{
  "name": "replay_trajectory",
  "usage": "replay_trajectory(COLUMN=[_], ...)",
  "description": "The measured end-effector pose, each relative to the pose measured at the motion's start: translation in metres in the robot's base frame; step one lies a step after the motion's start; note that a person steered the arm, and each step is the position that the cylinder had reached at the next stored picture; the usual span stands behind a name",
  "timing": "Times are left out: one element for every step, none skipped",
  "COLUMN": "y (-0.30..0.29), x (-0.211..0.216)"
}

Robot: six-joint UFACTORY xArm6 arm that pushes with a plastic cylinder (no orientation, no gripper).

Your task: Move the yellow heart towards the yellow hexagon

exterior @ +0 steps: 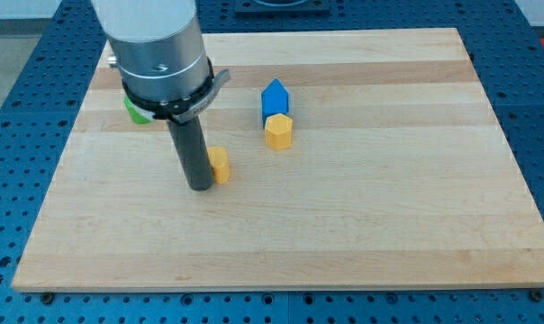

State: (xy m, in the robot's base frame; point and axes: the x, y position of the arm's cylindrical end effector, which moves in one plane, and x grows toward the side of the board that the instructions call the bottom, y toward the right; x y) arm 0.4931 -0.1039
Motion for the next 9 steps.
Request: replay_trajectory(y=[0.001,0.001,-0.007,-0.021,-0.025,-0.022,-0.005,0.018,0.036], x=[-0.004,-0.004,-0.004,-0.004,-0.008,-0.018,-0.018,-0.019,-0.022])
